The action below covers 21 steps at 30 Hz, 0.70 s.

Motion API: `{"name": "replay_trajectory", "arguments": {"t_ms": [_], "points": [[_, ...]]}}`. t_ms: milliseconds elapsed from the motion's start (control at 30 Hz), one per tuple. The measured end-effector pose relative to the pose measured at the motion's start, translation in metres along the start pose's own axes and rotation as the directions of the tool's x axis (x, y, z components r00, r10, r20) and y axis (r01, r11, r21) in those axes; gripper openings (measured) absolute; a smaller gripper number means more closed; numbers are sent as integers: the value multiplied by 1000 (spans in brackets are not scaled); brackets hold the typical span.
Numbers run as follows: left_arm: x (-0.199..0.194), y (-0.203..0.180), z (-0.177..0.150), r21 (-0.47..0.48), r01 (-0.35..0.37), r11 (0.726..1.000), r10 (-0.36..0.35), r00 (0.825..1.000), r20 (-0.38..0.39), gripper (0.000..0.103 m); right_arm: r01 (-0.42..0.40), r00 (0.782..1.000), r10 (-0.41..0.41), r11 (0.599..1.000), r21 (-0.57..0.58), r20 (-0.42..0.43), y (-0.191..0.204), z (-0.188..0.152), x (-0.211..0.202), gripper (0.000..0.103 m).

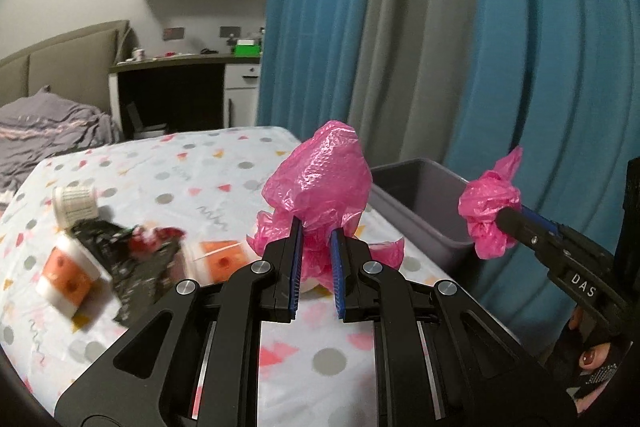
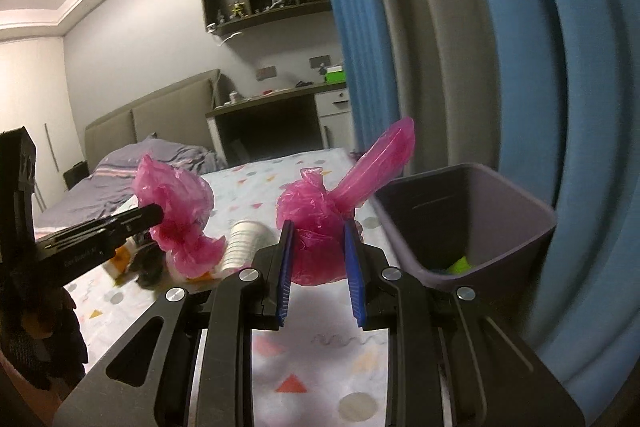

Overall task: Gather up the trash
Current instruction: 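Carry both pink bags over the grey bin with both tools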

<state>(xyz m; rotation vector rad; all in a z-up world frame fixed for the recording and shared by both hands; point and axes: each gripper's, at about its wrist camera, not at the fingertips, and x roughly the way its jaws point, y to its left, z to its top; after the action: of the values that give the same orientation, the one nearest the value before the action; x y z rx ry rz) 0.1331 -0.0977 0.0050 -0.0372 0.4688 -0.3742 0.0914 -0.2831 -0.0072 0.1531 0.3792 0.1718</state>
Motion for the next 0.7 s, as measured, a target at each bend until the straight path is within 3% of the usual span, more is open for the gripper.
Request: {"name": "replay_trajectory", "arguments": {"t_ms": [700], "points": [[80, -82, 30, 78, 150, 986, -148, 988, -32, 12, 157, 986, -160, 985, 66, 36, -77, 24, 11, 25]]}}
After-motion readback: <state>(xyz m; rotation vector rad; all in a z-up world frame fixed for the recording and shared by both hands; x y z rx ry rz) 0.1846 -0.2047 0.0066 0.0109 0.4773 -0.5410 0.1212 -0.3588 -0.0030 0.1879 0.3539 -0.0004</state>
